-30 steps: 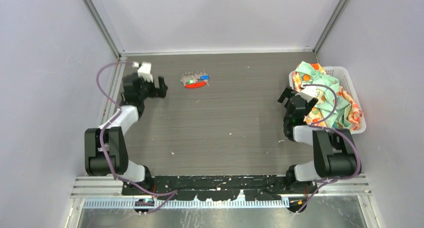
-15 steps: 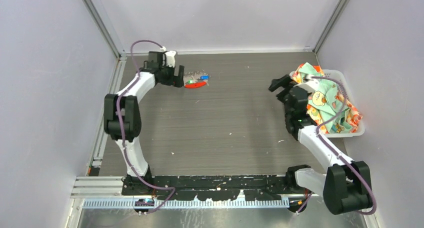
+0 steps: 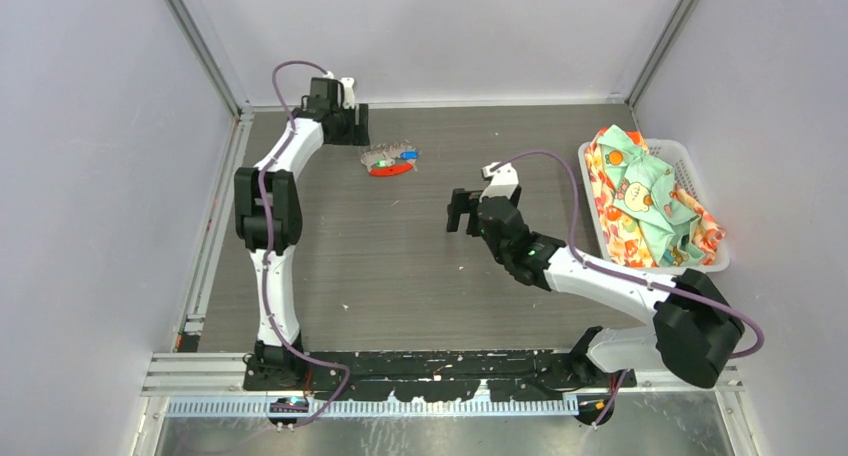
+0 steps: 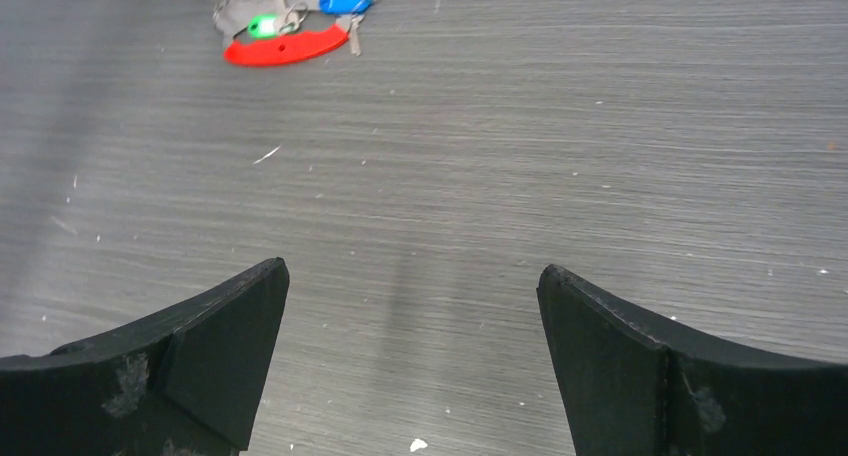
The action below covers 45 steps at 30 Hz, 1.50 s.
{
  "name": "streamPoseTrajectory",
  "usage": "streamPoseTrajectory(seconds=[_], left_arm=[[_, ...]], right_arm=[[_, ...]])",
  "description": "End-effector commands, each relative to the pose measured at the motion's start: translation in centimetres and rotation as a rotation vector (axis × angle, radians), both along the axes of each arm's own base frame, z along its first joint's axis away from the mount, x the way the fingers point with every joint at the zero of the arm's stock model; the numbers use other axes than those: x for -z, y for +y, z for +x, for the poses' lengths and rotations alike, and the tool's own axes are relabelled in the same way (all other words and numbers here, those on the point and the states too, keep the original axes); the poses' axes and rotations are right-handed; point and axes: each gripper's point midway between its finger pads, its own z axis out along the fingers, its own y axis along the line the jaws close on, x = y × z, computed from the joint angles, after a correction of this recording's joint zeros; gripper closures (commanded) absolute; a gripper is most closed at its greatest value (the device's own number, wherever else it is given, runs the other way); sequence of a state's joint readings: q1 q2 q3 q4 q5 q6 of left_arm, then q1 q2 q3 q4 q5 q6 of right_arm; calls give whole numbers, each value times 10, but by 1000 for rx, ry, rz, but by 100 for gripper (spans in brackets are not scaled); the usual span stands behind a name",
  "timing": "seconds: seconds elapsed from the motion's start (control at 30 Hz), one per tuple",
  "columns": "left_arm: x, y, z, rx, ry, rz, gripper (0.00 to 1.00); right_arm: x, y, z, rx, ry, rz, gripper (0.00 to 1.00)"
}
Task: Put the keys on the keyring
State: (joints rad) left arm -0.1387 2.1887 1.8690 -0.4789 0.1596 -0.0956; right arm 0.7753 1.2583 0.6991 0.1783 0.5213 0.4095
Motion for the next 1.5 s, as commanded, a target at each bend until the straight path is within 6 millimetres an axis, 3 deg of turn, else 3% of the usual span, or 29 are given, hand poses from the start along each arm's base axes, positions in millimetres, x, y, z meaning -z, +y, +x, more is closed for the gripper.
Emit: streamPoseTrajectory(seconds=[0.0,0.13,0.47,0.63,0.83,0.97,1.1,1.3,1.47], left_arm=[[12,-8,13,-27,47,10,32],[30,-7,18,-39,96,41,41],[64,-16,14,-3,143,112,49],[70,-28,4,53,169,146,73],[80,-43,-19,150,218,235,86],[86,-54,-43,223,263,287,93],[96,-66,-85,303,332,309,99],[110,-85,-160,388,417,266,100],[109,-103,-203,456,439,251,100]], right_arm=[[-23,17,5,0,-44,-30,0],[-26,28,3,-25,-49,-27,0],[-29,32,1,-38,-44,3,0],[-31,28,-1,-28,-42,6,0],[-30,21,-4,-5,-26,-4,4],[-31,15,-6,18,-22,0,7],[-30,3,-8,62,-16,-14,9],[-23,-16,-16,119,10,-39,12],[-13,-34,-23,170,40,-67,15]])
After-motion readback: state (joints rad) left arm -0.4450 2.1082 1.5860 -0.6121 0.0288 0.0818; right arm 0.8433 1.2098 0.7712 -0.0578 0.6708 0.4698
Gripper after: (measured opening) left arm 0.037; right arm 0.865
